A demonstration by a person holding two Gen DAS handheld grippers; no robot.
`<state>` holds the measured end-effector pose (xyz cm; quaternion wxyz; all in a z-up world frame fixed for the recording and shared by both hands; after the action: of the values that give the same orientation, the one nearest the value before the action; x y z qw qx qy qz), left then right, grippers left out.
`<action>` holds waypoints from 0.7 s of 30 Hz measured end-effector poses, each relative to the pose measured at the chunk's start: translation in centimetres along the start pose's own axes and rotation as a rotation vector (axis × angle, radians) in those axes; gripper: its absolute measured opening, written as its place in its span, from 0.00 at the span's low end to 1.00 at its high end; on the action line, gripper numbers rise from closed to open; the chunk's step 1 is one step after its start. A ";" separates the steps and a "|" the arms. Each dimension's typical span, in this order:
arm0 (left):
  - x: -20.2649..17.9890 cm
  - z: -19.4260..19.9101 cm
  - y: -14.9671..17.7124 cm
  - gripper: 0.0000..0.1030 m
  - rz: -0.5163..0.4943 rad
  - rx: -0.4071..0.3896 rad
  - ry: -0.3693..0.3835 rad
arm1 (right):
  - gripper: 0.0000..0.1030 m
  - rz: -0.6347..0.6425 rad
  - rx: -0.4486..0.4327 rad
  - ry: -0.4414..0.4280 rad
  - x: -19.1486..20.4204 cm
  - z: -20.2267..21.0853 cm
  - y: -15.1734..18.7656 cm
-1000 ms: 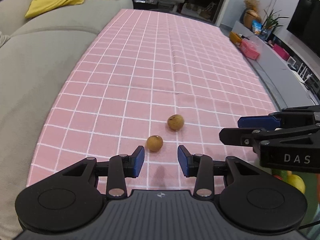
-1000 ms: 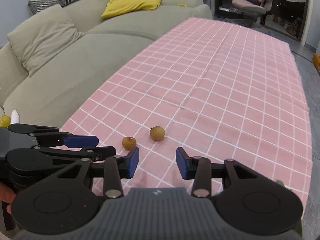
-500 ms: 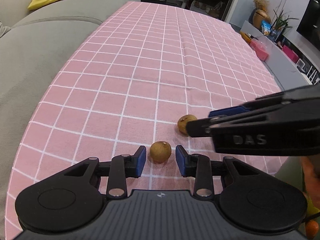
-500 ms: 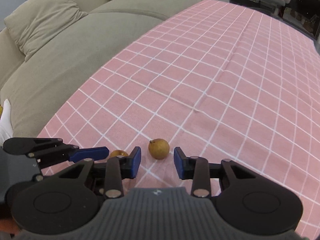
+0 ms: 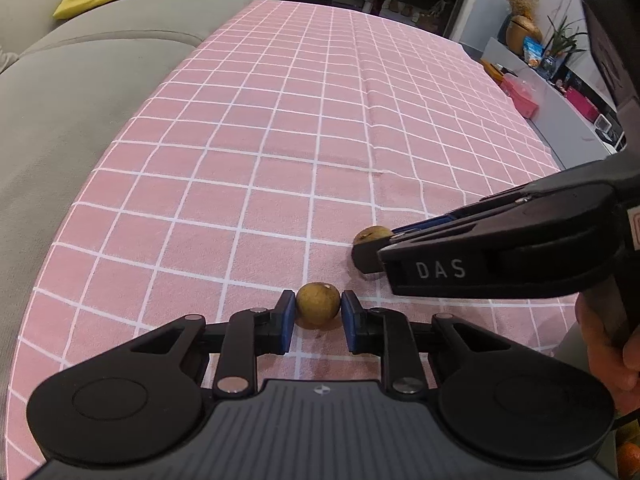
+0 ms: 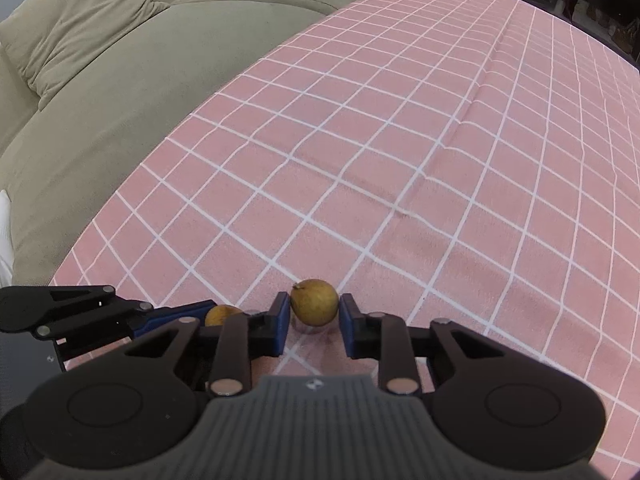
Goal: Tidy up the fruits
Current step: 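Carry both held longans over the green colander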
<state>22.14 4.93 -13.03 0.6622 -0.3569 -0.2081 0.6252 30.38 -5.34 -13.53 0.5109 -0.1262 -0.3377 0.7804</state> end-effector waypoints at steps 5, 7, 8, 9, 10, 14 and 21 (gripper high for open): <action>0.1 1.0 -0.6 0.26 0.012 -0.011 -0.004 | 0.22 0.003 -0.020 0.006 0.3 1.4 -0.1; 0.0 1.6 -1.0 0.26 0.012 -0.023 -0.003 | 0.22 0.004 -0.039 0.006 0.5 2.6 -0.4; -0.1 2.1 -1.2 0.26 0.012 -0.031 -0.001 | 0.22 0.004 -0.054 0.008 0.7 3.4 -0.5; -0.2 2.6 -1.4 0.26 0.010 -0.039 0.000 | 0.22 0.001 -0.066 0.009 0.8 4.2 -0.6; -0.4 3.2 -1.6 0.26 0.003 -0.046 -0.001 | 0.22 -0.005 -0.082 0.010 0.9 5.1 -0.8; -1.5 5.5 -2.4 0.26 -0.015 -0.075 0.009 | 0.22 -0.043 -0.154 0.023 1.2 9.4 -0.9; -4.7 10.4 -3.6 0.26 -0.047 -0.132 0.114 | 0.22 -0.118 -0.265 0.058 0.9 18.1 1.3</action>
<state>16.46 2.71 -2.76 0.6625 -0.4295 -0.2191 0.5732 19.22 -12.09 -0.87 0.5442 -0.1953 -0.4298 0.6935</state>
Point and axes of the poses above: each gripper's, at about its wrist camera, not at the fingertips, and z roughly against the way its jaws point, x to its left, y to its underside, the point moved 2 cm from there along -z, roughly the way its jaws point, and after that the axes turned 13 degrees about -x, right-handed, at the moved point
